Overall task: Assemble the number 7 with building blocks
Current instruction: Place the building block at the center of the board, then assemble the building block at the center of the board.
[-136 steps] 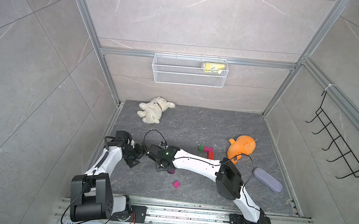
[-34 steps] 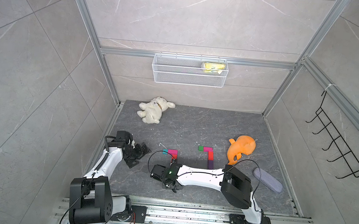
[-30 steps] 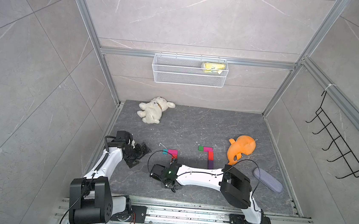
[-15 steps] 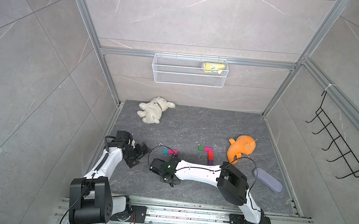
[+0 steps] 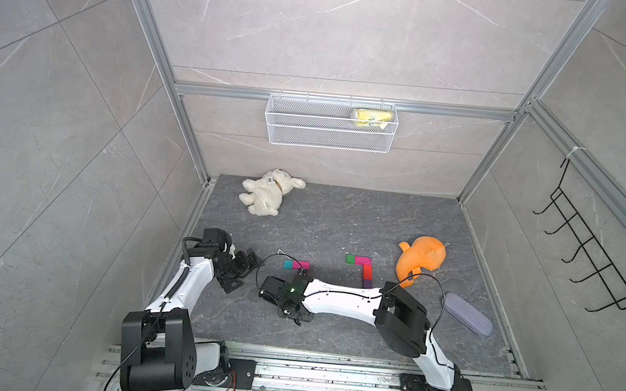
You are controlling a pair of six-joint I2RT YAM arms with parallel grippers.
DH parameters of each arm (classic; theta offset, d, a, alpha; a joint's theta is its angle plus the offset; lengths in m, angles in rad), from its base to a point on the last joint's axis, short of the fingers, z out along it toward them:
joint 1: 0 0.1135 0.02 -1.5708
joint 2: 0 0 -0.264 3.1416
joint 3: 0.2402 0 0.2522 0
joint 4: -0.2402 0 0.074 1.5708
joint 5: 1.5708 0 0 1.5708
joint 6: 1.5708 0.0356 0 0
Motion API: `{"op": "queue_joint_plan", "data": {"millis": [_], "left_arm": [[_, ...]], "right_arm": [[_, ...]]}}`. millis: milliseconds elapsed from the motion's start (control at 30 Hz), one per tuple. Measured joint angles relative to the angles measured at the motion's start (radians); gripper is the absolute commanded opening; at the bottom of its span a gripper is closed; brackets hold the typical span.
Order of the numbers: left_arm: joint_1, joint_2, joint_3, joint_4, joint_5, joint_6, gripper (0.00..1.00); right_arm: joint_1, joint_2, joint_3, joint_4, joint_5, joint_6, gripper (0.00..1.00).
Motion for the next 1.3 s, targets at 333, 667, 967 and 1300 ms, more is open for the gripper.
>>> {"op": "queue_joint_plan", "data": {"millis": [333, 667, 967, 1300], "left_arm": [[0.000, -0.007, -0.001, 0.000, 0.000, 0.000, 1.00], [0.000, -0.009, -0.001, 0.000, 0.000, 0.000, 1.00], [0.000, -0.009, -0.001, 0.000, 0.000, 0.000, 1.00], [0.000, -0.009, -0.001, 0.000, 0.000, 0.000, 1.00]], "right_arm": [[0.020, -0.027, -0.017, -0.003, 0.010, -0.015, 0.48], [0.020, -0.028, -0.021, -0.003, 0.009, -0.018, 0.43], [0.019, -0.028, -0.021, -0.003, 0.009, -0.018, 0.40], [0.011, -0.028, -0.023, -0.003, 0.005, -0.019, 0.39]]}}
